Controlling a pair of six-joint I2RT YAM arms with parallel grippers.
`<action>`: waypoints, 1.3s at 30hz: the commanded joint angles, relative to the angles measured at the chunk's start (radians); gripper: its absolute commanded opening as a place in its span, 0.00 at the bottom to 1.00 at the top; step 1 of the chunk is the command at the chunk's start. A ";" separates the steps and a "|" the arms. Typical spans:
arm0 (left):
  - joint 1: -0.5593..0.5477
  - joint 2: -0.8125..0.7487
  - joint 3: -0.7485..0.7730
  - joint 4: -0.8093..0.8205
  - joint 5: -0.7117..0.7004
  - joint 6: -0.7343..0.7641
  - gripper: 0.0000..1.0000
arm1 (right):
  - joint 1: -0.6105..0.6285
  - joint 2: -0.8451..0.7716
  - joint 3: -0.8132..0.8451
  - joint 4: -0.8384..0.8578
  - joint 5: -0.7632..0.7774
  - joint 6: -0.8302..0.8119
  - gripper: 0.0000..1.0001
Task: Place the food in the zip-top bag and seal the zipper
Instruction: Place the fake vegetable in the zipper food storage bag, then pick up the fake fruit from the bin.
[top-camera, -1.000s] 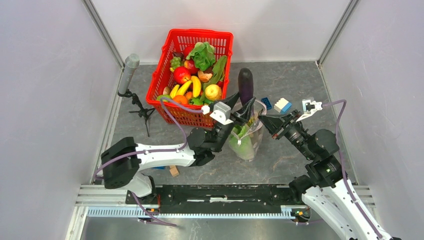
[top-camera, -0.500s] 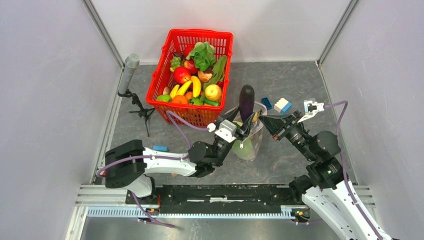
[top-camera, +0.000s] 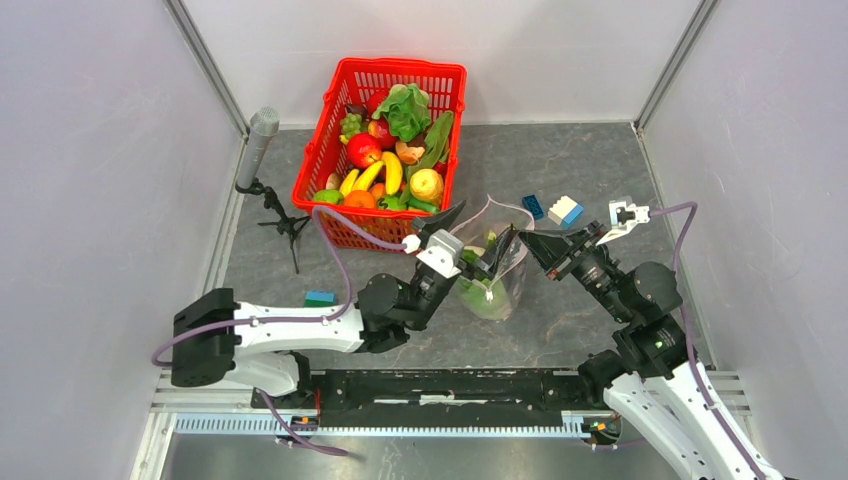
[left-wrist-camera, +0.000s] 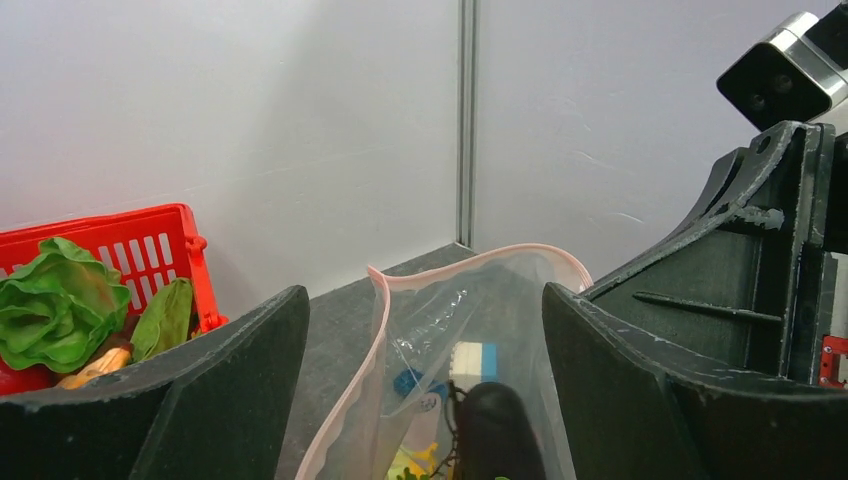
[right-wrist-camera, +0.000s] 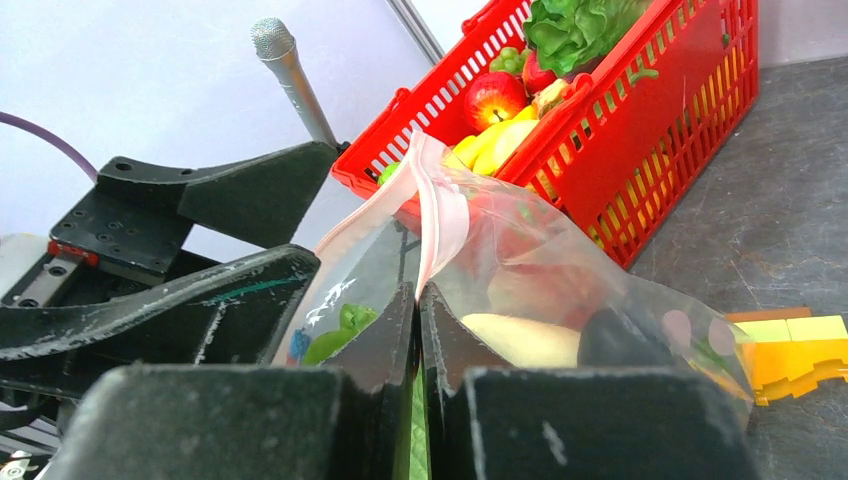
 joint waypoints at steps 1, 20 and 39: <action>-0.003 -0.079 0.063 -0.170 0.028 -0.039 0.91 | 0.001 -0.013 0.007 0.047 0.016 0.006 0.08; 0.513 -0.239 0.417 -1.252 0.333 -0.353 1.00 | 0.001 -0.038 0.024 0.015 0.027 -0.024 0.08; 0.776 0.239 0.641 -1.372 0.713 -0.562 1.00 | 0.001 -0.016 0.038 0.024 -0.012 -0.031 0.08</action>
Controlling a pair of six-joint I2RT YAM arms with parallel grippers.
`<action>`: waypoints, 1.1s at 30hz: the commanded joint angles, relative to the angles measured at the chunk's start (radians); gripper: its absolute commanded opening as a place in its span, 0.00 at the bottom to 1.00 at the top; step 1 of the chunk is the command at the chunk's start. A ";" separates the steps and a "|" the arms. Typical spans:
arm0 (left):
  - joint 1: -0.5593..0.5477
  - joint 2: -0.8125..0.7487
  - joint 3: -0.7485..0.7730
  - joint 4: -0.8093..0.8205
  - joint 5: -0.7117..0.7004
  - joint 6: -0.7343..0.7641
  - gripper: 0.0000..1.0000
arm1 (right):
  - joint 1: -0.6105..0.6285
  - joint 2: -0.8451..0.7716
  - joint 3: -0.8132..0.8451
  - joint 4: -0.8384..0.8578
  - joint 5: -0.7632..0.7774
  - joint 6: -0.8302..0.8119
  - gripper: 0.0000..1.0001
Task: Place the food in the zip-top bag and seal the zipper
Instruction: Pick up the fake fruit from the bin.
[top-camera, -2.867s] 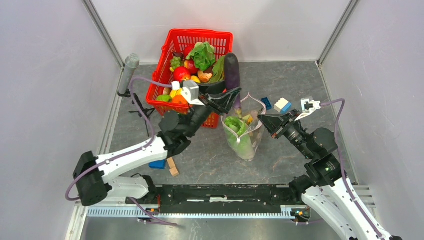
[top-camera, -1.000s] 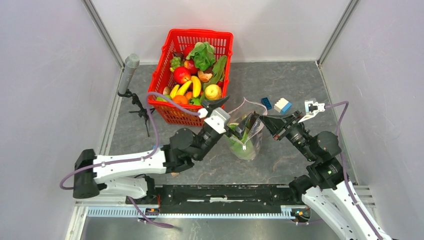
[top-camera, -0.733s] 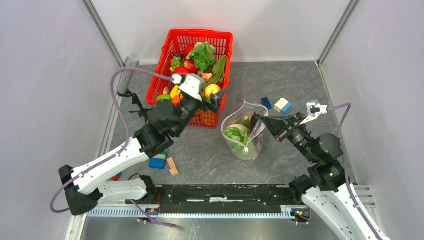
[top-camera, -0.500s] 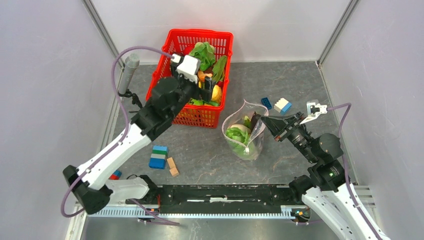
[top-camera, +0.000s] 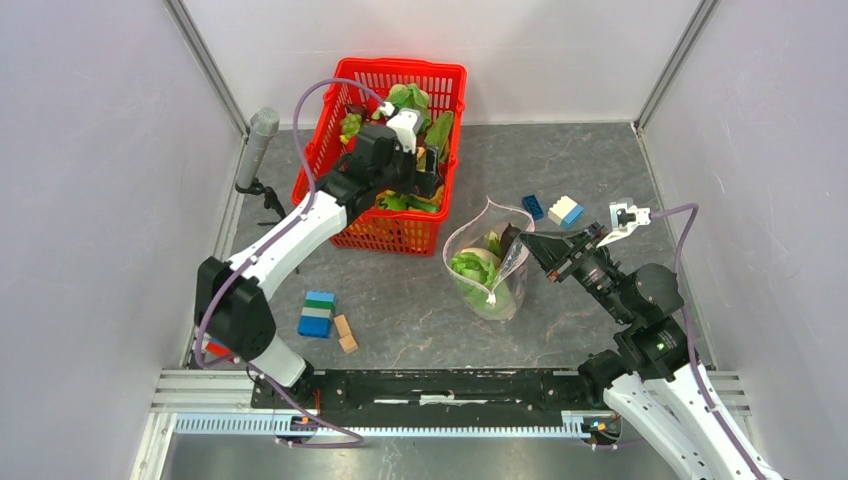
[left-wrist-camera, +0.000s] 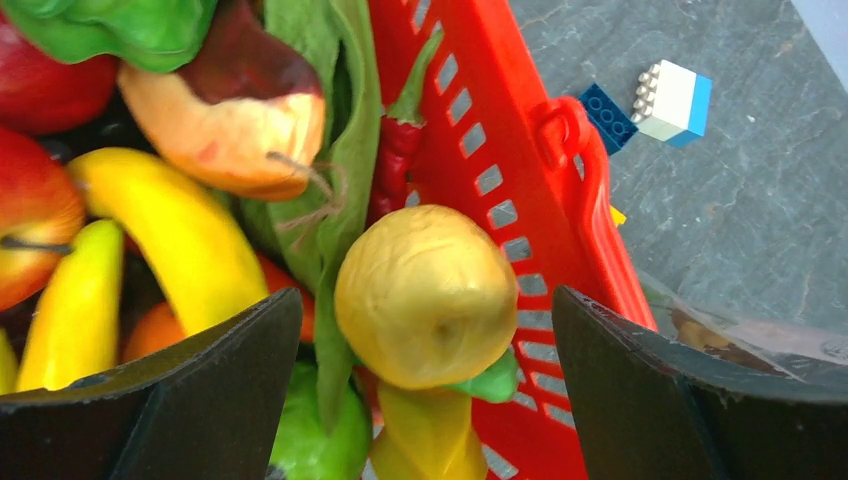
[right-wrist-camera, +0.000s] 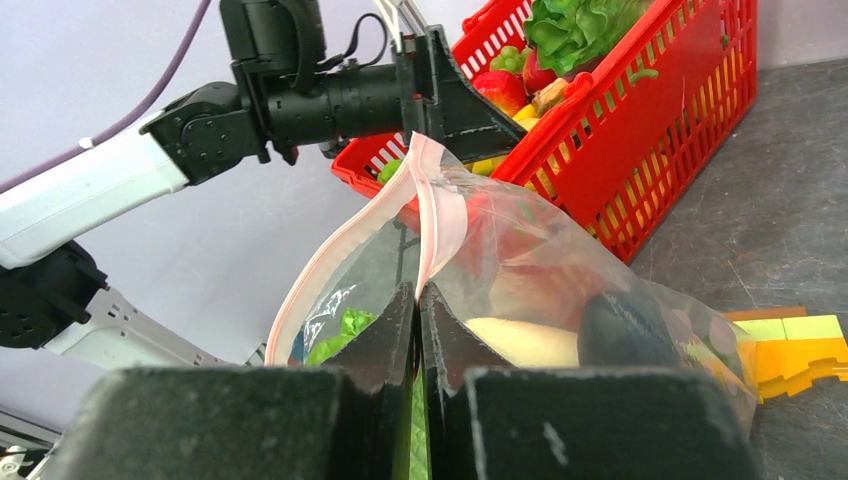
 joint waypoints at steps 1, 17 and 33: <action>-0.003 0.055 0.074 0.019 0.089 -0.057 1.00 | 0.002 -0.003 0.039 0.035 -0.008 -0.023 0.08; -0.003 -0.117 -0.040 0.068 0.080 -0.057 0.55 | 0.002 0.004 0.016 0.048 0.003 -0.019 0.08; -0.016 -0.354 -0.097 0.201 0.367 -0.141 0.52 | 0.002 0.019 0.015 0.111 -0.048 0.008 0.07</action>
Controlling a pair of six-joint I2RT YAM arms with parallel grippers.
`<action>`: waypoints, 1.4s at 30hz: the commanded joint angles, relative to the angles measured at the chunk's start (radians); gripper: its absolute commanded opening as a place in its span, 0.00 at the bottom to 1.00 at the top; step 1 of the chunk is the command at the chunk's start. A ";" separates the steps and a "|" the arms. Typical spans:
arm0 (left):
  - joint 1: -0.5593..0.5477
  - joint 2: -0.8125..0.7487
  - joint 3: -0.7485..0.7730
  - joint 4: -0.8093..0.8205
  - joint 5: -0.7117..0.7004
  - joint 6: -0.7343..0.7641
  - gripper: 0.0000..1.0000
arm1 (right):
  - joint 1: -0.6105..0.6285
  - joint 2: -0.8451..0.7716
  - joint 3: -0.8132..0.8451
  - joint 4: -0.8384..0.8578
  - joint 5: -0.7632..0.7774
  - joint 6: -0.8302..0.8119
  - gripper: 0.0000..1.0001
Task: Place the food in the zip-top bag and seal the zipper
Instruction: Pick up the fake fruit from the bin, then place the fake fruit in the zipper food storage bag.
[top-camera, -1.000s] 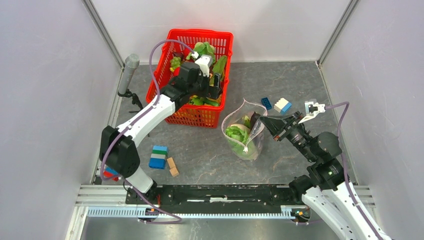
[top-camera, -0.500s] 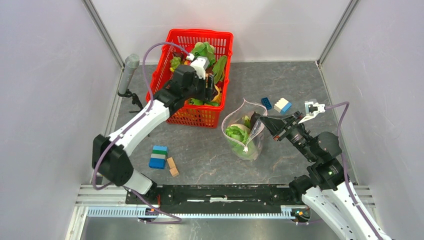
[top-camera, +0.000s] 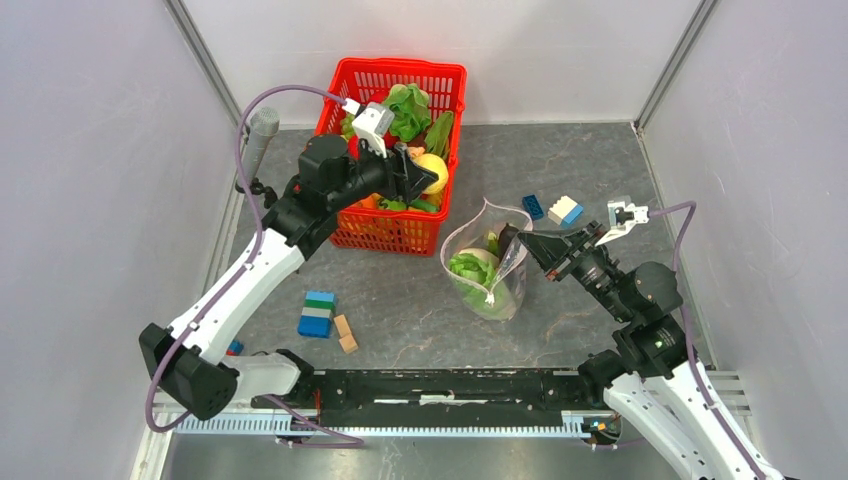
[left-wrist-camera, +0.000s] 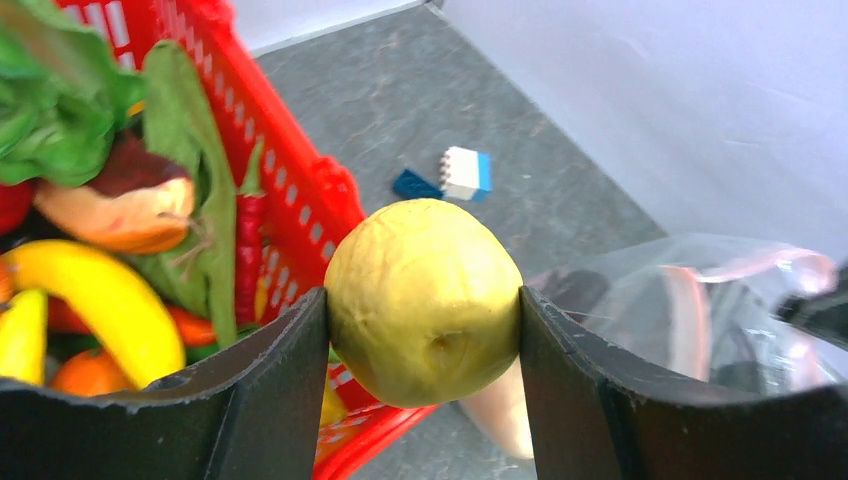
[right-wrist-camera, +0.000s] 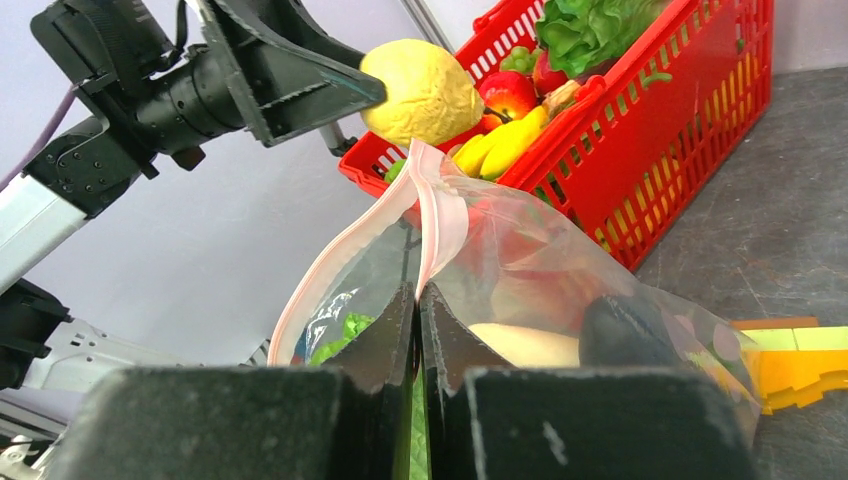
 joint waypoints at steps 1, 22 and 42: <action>-0.020 -0.072 0.013 0.096 0.160 -0.056 0.52 | 0.001 0.011 0.012 0.099 -0.036 0.018 0.07; -0.401 -0.120 0.024 -0.006 0.081 0.189 0.50 | 0.001 0.017 -0.013 0.113 -0.013 0.046 0.07; -0.413 0.180 0.253 -0.148 -0.104 0.268 0.85 | 0.001 -0.030 0.094 0.027 0.012 -0.008 0.07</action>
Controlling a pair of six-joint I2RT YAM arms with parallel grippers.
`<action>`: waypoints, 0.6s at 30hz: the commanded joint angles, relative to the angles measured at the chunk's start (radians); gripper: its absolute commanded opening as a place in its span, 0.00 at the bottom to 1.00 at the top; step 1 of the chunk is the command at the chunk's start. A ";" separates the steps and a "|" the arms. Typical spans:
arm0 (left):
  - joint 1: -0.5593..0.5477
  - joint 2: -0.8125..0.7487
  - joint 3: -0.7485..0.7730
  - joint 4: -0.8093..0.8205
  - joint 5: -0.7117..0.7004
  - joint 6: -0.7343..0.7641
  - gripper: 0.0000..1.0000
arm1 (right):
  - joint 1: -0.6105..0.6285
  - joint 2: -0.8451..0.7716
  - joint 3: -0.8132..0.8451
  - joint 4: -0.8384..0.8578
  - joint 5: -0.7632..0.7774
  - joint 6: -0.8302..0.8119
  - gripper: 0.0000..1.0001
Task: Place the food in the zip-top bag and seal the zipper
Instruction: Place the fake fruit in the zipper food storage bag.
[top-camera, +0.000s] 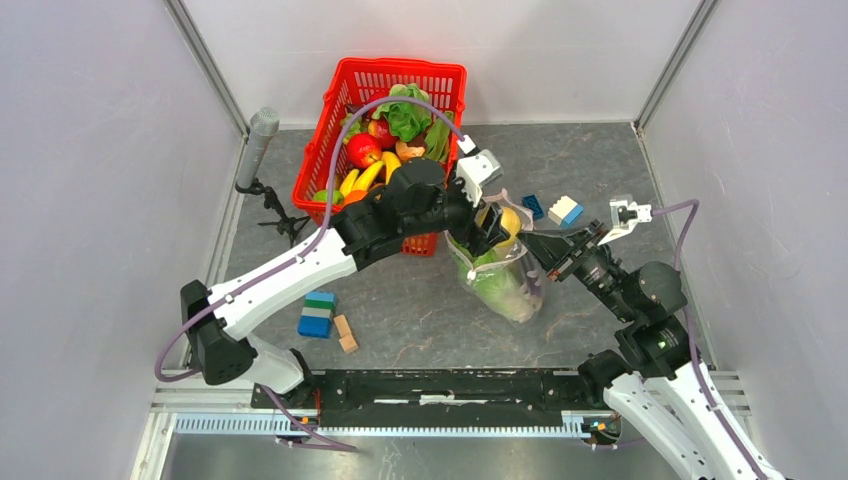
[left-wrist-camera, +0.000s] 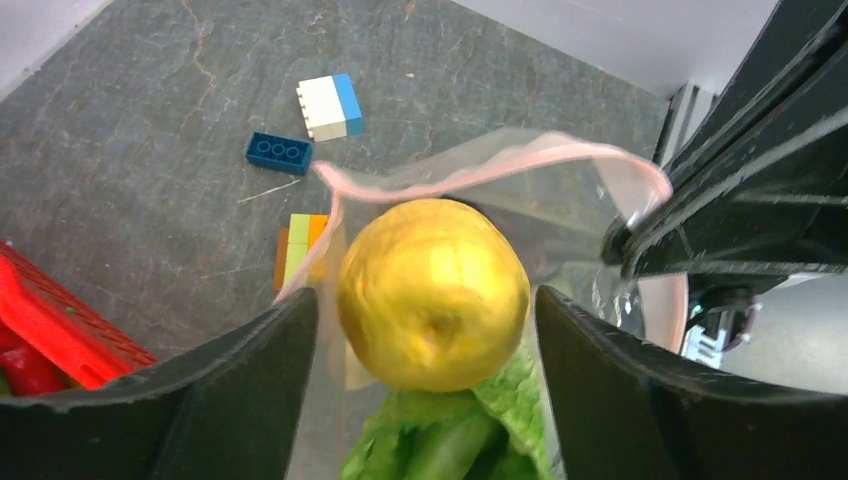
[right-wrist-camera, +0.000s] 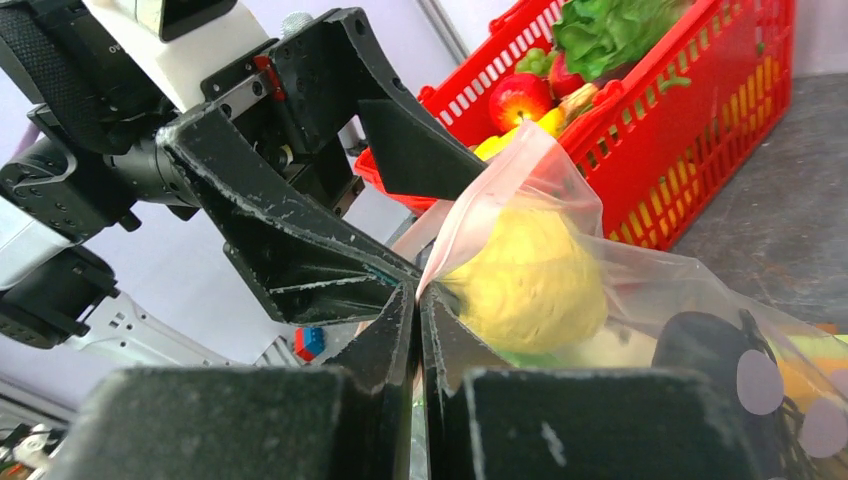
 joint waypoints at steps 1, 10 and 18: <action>-0.003 -0.007 0.063 -0.005 -0.005 0.056 0.92 | 0.002 -0.046 0.080 -0.008 0.094 -0.043 0.07; -0.003 -0.113 0.001 0.047 -0.057 0.082 1.00 | 0.002 -0.042 0.054 -0.010 0.141 -0.061 0.07; 0.123 -0.193 -0.105 0.047 -0.267 -0.003 1.00 | 0.002 -0.078 -0.043 0.311 -0.064 0.040 0.05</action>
